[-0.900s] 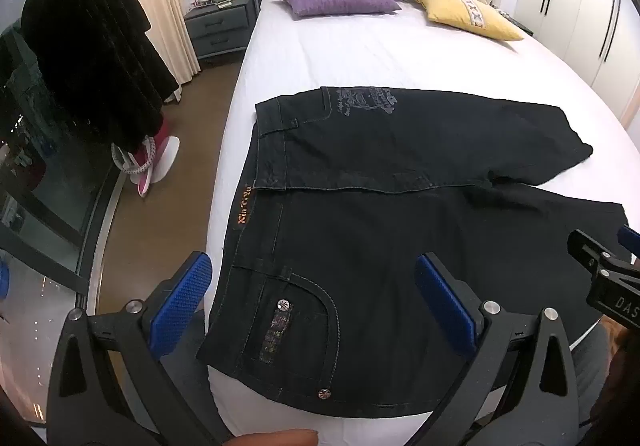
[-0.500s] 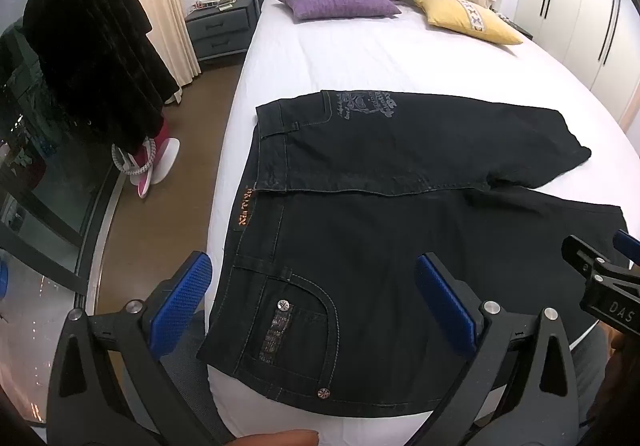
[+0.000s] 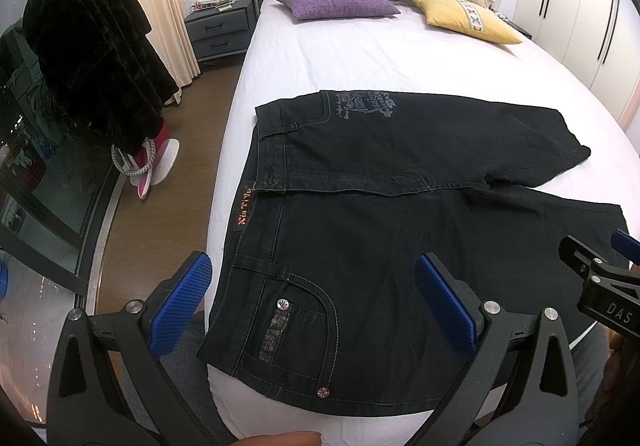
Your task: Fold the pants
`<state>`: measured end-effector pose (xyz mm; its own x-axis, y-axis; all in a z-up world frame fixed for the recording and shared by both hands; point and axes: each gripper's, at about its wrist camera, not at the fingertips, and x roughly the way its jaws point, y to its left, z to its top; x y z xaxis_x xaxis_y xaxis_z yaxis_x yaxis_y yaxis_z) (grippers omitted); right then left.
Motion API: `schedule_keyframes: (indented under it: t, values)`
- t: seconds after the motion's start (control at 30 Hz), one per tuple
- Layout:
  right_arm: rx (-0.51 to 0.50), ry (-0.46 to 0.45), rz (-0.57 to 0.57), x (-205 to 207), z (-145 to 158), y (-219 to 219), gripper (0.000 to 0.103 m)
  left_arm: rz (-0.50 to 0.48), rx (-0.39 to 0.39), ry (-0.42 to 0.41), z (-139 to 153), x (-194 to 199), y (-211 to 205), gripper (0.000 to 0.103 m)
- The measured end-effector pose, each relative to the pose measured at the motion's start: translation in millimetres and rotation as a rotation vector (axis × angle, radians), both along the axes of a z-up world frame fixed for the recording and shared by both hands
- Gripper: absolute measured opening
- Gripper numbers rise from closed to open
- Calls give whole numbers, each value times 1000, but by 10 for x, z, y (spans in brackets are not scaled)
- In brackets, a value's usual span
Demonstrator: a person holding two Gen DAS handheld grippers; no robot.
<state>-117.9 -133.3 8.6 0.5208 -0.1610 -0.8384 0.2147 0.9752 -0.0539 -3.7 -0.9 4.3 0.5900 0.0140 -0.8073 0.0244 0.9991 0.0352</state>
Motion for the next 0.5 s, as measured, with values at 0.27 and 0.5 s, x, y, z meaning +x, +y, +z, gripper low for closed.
schedule_keyframes:
  t: [0.27,0.5]
  values:
    - [2,0,7,17,-36,69,103,0,0,-1,1,-1,-5,103]
    - [4,0,6,17,-37,68,103,-1,1,-1,-1,-3,-1,103]
